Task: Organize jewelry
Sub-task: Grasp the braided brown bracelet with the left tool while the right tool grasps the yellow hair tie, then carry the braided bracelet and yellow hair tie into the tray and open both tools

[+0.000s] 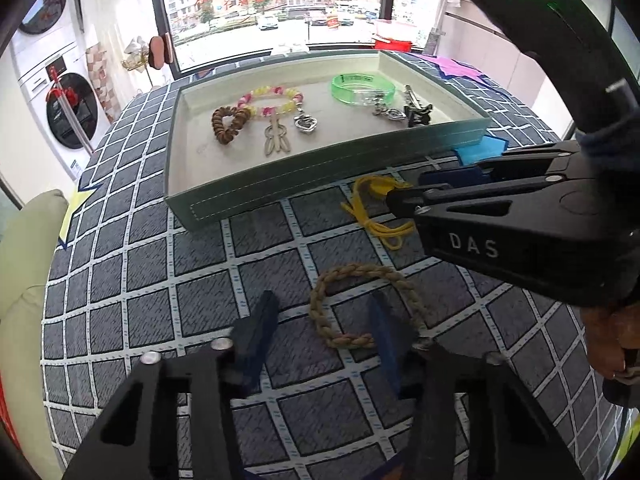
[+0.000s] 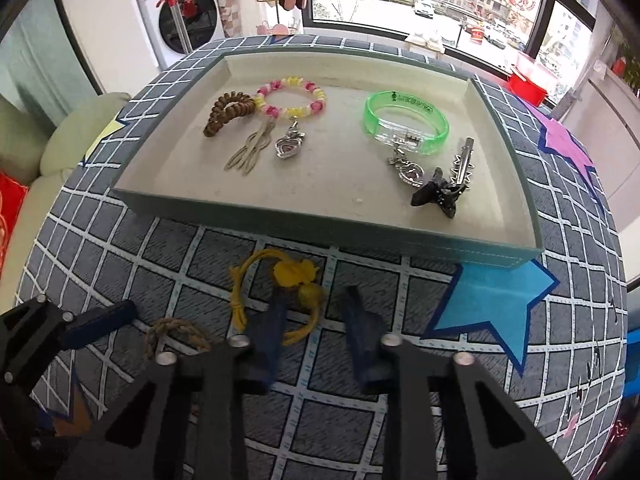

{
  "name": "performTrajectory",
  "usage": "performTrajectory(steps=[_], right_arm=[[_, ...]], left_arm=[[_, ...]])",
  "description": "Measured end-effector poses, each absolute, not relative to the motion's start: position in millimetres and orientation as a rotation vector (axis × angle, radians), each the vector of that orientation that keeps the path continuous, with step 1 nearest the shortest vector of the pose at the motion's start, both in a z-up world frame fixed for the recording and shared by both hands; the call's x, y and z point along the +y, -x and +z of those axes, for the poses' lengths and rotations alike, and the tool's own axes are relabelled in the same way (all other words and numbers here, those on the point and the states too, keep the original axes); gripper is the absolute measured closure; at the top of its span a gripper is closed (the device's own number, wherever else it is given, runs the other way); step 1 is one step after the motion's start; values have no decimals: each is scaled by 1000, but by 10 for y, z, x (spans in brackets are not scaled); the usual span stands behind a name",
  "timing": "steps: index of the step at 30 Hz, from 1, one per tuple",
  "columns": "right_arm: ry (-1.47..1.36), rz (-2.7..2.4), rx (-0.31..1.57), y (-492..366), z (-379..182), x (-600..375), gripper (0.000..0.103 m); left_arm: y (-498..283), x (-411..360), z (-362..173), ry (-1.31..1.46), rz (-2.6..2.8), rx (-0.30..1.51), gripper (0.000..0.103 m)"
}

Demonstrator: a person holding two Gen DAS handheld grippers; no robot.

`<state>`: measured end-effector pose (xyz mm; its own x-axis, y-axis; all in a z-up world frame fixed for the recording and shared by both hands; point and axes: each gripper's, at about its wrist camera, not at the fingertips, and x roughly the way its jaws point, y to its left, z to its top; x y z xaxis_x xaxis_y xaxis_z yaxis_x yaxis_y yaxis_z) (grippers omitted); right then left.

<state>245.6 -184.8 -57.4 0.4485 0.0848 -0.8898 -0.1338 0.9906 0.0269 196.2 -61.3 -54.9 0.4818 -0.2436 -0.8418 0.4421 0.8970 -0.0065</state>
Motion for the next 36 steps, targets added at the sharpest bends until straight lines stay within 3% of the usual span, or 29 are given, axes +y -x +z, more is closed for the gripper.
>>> performTrajectory(steps=[2, 3, 12, 36], right_arm=[[49, 135, 1098, -2446, -571, -1834, 89], [45, 132, 1097, -2436, -569, -1838, 89], [-77, 113, 1053, -2296, -438, -2084, 89], [-233, 136, 943, -1948, 105, -2448, 89]], left_arm=[[-1953, -651, -540, -229, -436, 985, 79], [-1952, -665, -540, -232, -440, 986, 82], [-1993, -489, -476, -95, -466, 1006, 82], [-1937, -235, 215, -27, -487, 849, 82]])
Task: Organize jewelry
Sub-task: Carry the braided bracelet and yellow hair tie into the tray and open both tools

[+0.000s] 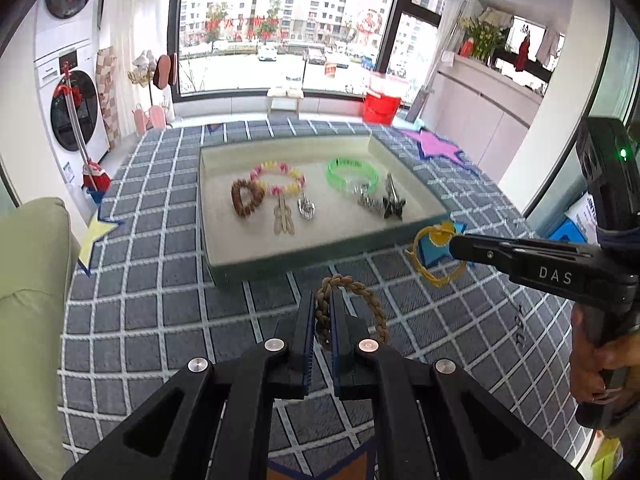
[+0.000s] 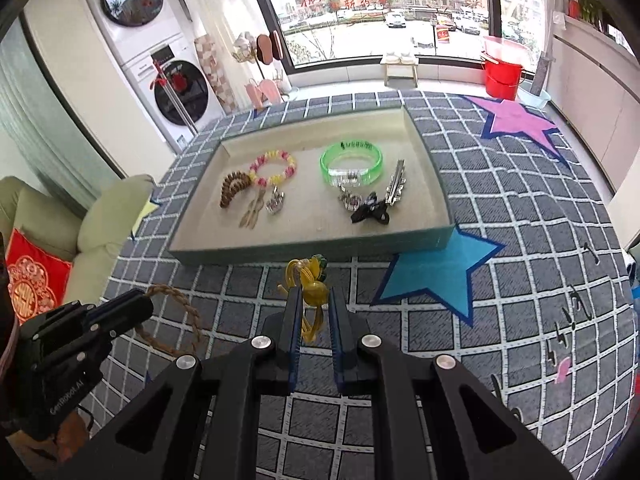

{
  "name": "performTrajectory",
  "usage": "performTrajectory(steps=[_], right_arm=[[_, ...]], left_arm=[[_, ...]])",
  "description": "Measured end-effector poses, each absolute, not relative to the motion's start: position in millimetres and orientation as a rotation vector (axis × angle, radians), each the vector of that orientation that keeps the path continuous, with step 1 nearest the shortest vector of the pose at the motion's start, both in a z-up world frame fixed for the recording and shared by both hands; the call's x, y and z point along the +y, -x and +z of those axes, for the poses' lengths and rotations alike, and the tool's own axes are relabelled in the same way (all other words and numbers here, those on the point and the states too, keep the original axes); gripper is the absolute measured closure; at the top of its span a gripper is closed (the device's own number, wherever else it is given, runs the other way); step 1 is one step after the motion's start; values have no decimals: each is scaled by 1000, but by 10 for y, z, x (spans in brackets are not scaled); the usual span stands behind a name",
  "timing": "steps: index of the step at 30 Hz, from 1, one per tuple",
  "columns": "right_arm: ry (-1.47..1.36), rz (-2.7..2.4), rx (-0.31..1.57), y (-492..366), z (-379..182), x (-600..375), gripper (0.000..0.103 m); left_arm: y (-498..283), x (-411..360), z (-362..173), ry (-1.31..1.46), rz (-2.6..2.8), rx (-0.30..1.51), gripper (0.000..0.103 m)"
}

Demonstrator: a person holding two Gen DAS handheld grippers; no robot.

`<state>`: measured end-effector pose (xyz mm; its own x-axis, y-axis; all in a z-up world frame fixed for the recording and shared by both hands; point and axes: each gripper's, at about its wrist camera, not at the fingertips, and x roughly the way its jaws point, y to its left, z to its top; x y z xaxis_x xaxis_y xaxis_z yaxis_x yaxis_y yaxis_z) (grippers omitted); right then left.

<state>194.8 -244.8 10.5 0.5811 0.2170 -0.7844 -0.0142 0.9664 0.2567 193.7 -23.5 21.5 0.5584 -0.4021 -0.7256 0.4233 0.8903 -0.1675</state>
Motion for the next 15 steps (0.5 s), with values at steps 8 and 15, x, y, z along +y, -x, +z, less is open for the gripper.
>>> performTrajectory(steps=[8, 15], right_arm=[[-236, 131, 904, -2060, 323, -2524, 89], [-243, 133, 892, -2282, 401, -2547, 89]], left_arm=[[-2142, -198, 424, -13, -469, 792, 82], [-2396, -241, 478, -7, -455, 774, 82]])
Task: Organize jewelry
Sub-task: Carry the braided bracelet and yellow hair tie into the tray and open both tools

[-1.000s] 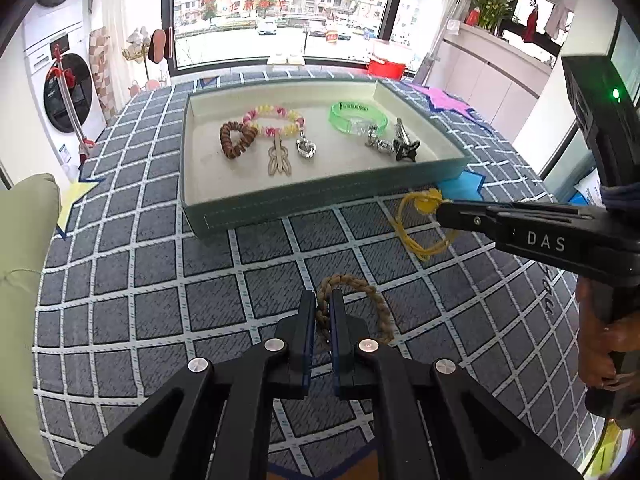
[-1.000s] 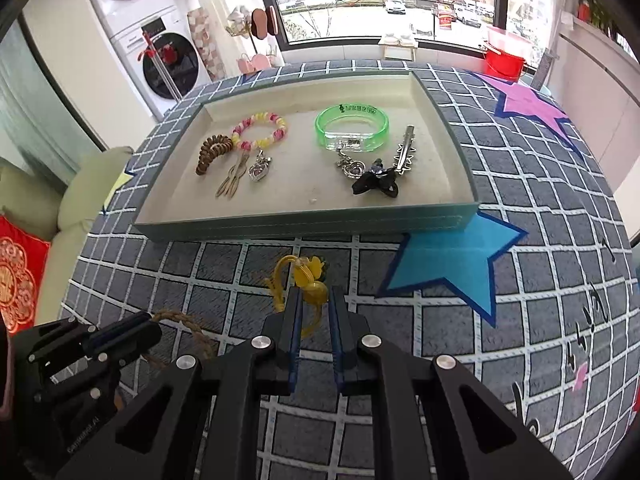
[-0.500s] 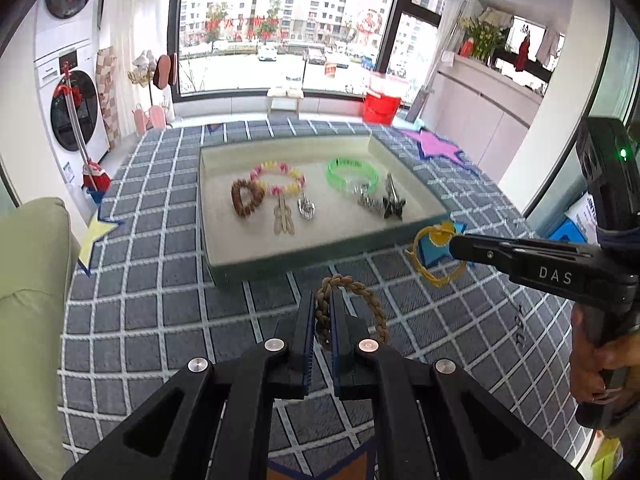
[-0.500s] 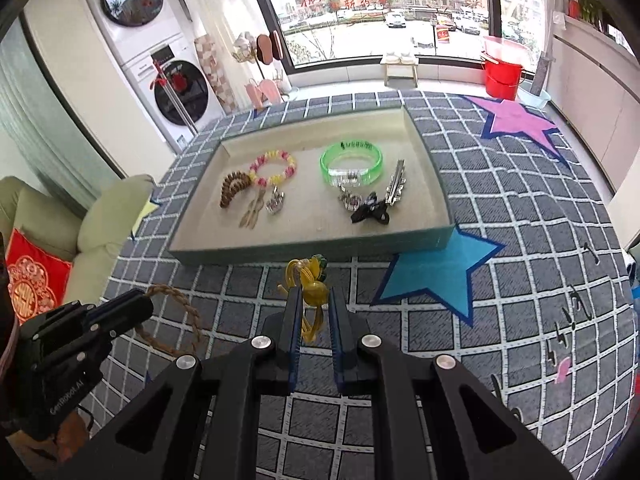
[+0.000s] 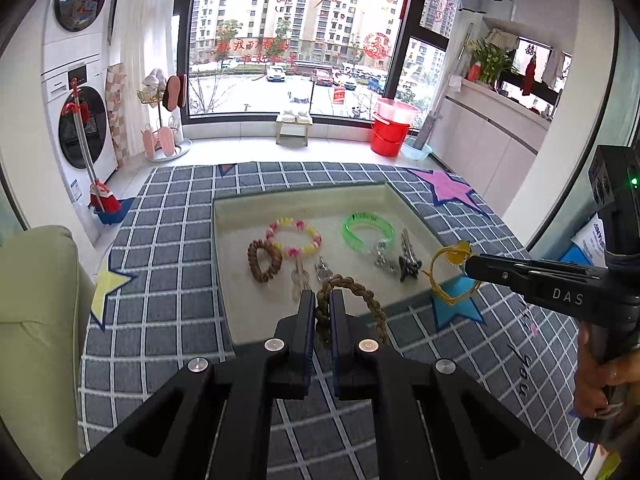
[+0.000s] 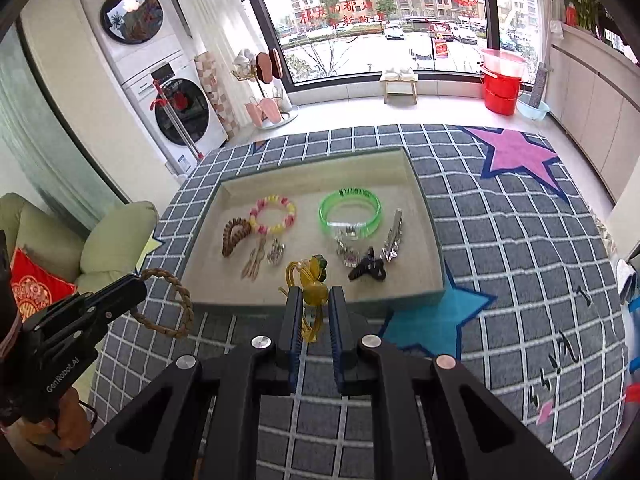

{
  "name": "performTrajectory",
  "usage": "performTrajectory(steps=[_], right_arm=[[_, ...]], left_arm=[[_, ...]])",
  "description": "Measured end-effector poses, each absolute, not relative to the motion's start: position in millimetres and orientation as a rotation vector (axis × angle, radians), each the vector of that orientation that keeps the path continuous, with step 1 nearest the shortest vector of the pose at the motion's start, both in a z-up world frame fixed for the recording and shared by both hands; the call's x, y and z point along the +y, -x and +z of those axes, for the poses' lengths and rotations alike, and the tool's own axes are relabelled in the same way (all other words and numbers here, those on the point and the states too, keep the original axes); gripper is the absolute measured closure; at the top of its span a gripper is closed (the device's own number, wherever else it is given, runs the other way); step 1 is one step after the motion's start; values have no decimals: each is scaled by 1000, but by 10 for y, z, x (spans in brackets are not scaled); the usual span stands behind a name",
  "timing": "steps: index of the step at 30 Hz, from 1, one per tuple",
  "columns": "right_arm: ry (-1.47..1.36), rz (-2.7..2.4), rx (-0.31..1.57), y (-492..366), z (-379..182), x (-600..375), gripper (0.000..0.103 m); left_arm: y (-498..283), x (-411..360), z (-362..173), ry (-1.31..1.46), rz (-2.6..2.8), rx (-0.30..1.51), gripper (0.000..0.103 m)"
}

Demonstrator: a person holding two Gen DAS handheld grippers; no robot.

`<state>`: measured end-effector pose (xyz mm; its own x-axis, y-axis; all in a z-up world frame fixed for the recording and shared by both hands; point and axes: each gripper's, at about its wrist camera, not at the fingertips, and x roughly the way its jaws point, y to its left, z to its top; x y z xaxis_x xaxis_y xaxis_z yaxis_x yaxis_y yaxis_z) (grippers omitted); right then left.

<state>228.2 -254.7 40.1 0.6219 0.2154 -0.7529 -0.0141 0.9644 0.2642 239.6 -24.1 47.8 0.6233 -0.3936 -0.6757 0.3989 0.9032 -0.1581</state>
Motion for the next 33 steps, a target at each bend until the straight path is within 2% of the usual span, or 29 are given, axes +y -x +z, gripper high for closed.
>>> performTrajectory(steps=[20, 33], right_arm=[[-281, 137, 962, -3087, 1, -2500, 89], [-266, 73, 1012, -3300, -312, -2599, 89]], left_arm=[[-3217, -505, 73, -39, -402, 839, 82], [-3379, -562, -239, -78, -363, 892, 82]])
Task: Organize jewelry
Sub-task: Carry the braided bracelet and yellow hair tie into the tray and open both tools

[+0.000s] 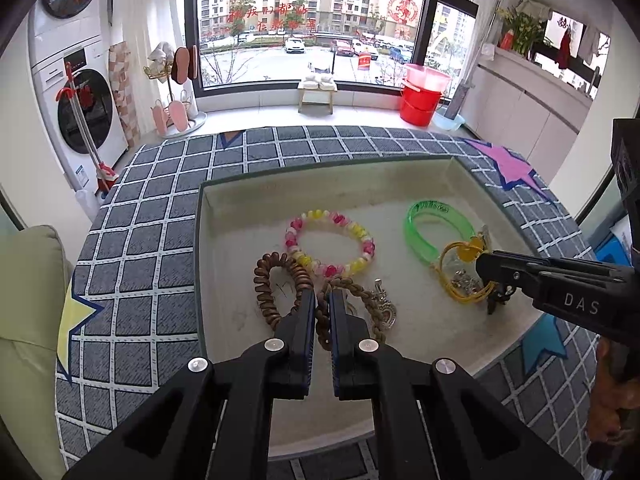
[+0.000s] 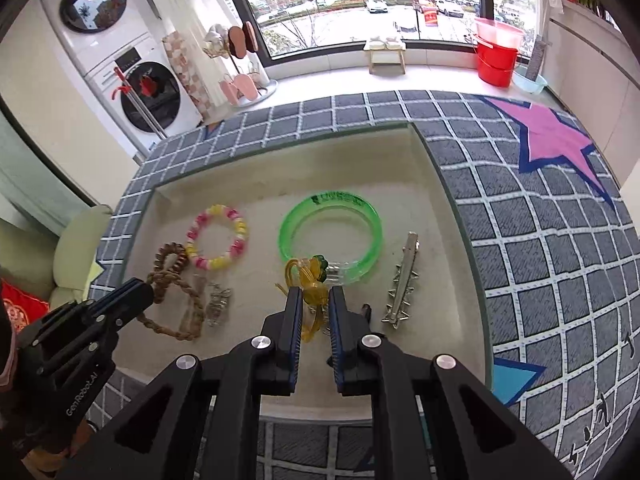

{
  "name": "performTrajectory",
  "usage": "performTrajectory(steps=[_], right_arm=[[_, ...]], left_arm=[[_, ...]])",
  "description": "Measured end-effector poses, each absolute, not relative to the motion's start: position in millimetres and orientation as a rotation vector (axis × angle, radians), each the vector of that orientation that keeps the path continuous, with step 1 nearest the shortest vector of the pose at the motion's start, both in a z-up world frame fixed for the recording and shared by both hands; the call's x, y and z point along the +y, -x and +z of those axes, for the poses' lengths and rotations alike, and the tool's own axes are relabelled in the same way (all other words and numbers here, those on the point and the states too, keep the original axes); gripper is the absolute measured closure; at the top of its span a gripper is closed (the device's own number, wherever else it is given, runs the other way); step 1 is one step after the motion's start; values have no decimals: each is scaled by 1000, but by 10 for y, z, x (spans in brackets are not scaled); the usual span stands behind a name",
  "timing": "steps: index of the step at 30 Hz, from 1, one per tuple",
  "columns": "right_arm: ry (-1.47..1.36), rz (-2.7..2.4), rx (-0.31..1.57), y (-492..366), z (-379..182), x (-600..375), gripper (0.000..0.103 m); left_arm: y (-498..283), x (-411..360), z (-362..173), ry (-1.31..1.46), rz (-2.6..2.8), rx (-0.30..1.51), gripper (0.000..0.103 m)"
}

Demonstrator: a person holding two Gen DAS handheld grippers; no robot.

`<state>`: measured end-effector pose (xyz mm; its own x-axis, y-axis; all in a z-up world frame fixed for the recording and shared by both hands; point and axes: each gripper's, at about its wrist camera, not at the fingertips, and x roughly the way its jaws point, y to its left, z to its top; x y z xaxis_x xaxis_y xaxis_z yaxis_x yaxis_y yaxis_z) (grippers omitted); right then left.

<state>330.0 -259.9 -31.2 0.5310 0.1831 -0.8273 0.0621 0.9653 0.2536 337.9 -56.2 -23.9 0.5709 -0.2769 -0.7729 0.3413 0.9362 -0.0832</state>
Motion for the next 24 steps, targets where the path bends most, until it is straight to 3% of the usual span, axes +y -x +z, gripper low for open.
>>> performTrajectory(steps=[17, 20, 22, 24], right_arm=[[-225, 49, 1065, -3304, -496, -2576, 87], [-240, 50, 1066, -3294, -481, -2596, 71], [-249, 57, 1053, -3269, -448, -2602, 53], [-255, 67, 1026, -3234, -374, -2600, 51]], left_arm=[[-3399, -667, -382, -162, -311, 929, 82], [-3390, -660, -363, -163, -300, 921, 82], [-3379, -652, -347, -151, -301, 922, 82], [-3368, -639, -327, -144, -295, 915, 82]])
